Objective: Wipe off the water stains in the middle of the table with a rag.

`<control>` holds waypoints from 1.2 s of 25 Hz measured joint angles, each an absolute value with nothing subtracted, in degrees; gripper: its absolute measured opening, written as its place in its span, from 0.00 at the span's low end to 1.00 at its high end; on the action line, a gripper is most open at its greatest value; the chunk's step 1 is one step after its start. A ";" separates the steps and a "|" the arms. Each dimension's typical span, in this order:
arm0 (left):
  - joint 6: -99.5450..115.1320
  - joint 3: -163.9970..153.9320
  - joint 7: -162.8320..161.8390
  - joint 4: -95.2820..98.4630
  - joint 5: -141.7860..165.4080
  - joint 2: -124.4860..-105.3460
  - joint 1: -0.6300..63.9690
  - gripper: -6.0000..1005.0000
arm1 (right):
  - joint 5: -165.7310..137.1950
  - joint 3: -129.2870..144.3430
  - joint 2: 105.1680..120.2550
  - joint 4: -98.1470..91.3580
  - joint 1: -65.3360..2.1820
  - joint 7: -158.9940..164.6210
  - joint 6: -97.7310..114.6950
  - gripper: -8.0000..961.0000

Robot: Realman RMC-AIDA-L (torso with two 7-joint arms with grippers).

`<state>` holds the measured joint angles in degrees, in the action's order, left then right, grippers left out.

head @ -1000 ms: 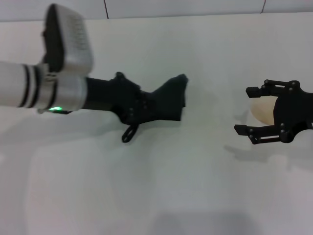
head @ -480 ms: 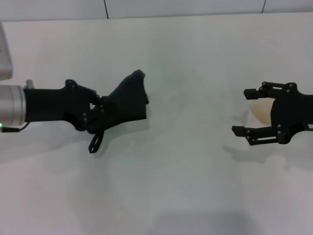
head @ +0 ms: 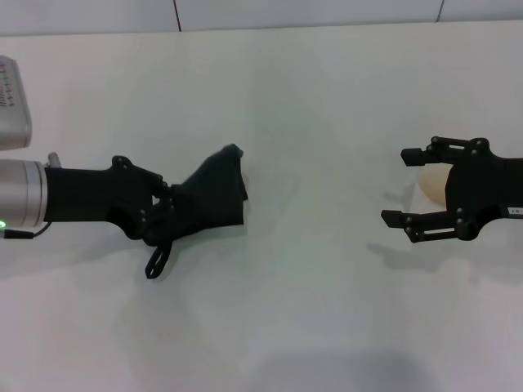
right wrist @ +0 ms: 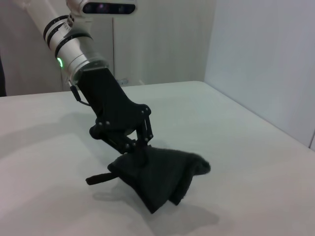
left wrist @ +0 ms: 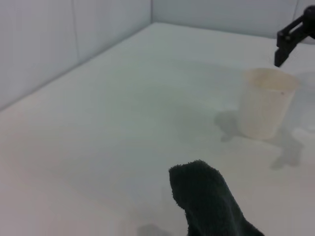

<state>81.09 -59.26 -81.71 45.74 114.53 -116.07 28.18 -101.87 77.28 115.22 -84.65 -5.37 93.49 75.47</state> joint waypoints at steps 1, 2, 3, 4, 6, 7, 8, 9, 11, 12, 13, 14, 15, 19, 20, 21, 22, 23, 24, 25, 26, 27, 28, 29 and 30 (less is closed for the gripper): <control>81.38 -59.26 -82.53 45.74 114.88 -116.08 28.36 0.13 | -101.87 77.28 115.22 -84.64 -5.38 93.49 75.47 0.91; 81.57 -59.25 -83.11 45.74 115.03 -116.09 28.44 0.13 | -101.86 77.31 115.22 -84.64 -5.40 93.49 75.47 0.91; 81.78 -59.25 -83.64 45.84 115.05 -116.10 28.46 0.13 | -101.86 77.32 115.22 -84.64 -5.42 93.49 75.47 0.91; 82.01 -59.23 -84.14 45.97 115.07 -116.10 28.48 0.13 | -101.86 77.34 115.22 -84.61 -5.43 93.48 75.47 0.91; 82.50 -59.05 -85.21 46.25 115.07 -116.11 28.53 0.13 | -101.86 77.35 115.22 -84.58 -5.49 93.48 75.47 0.91; 82.59 -58.87 -85.90 46.32 114.95 -116.11 28.56 0.13 | -101.86 77.35 115.22 -84.55 -5.56 93.48 75.48 0.91; 82.59 -58.87 -85.90 46.32 114.95 -116.11 28.56 0.16 | -101.86 77.35 115.22 -84.54 -5.63 93.49 75.48 0.91; 82.58 -58.77 -86.34 46.36 114.76 -116.11 28.56 0.19 | -101.86 77.35 115.22 -84.54 -5.68 93.52 75.48 0.91; 82.51 -58.67 -87.04 46.73 114.49 -116.12 28.57 0.25 | -101.86 77.35 115.22 -84.54 -5.70 93.54 75.49 0.91; 82.45 -58.61 -87.44 47.23 114.40 -116.17 28.48 0.28 | -101.86 77.35 115.22 -84.52 -5.73 93.56 75.49 0.91; 82.40 -58.59 -87.68 47.74 114.36 -116.24 28.36 0.31 | -101.86 77.35 115.22 -84.51 -5.74 93.59 75.49 0.91; 82.48 -58.56 -87.78 48.75 114.36 -116.37 28.10 0.34 | -101.86 77.34 115.22 -84.48 -5.76 93.64 75.49 0.90; 82.61 -58.53 -87.81 49.38 114.36 -116.44 27.91 0.37 | -101.86 77.35 115.22 -84.46 -5.79 93.67 75.50 0.90; 87.84 -57.97 -86.68 52.85 114.28 -116.44 27.31 0.51 | -102.03 77.34 115.22 -84.32 -5.86 93.72 75.83 0.90; 91.36 -57.91 -86.69 54.33 114.49 -116.21 27.47 0.54 | -102.13 77.34 115.22 -84.28 -5.90 93.73 75.96 0.90; 91.36 -57.91 -86.69 54.33 114.49 -116.21 27.47 0.58 | -102.23 77.33 115.21 -84.23 -5.95 93.75 76.11 0.90; 93.19 -57.92 -86.89 55.23 114.70 -116.06 27.57 0.61 | -102.31 77.31 115.21 -84.20 -5.98 93.75 76.30 0.90; 94.81 -57.94 -87.14 56.00 114.86 -115.92 27.64 0.65 | -102.39 77.23 115.18 -84.20 -5.99 93.77 76.60 0.90; 96.17 -58.01 -87.40 56.85 114.96 -115.76 27.69 0.69 | -102.53 77.04 115.15 -84.20 -6.00 93.99 77.20 0.90; 97.15 -58.10 -87.82 57.66 115.20 -115.65 27.69 0.72 | -102.83 76.85 115.11 -84.20 -6.04 94.26 77.77 0.90; 97.89 -58.16 -88.30 58.45 115.53 -115.58 27.69 0.76 | -103.25 76.74 115.10 -84.20 -6.09 94.61 78.15 0.90; 98.51 -58.22 -89.04 59.43 116.26 -115.57 27.65 0.78 | -103.79 76.65 115.08 -84.25 -6.15 95.05 78.41 0.90; 99.10 -58.24 -89.93 60.74 117.56 -115.69 27.52 0.80 | -104.75 76.59 115.05 -84.36 -6.24 95.78 78.73 0.90; 99.39 -58.23 -90.59 61.73 118.63 -115.89 27.37 0.83 | -105.71 76.55 115.05 -84.54 -6.43 96.52 79.00 0.90; 99.49 -58.23 -90.88 62.12 119.08 -115.99 27.31 0.85 | -106.32 76.53 115.04 -84.63 -6.55 97.02 79.11 0.90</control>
<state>99.49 -58.23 -90.88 62.12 119.08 -115.99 27.31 -106.32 76.53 115.04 -84.63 -6.55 97.02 79.11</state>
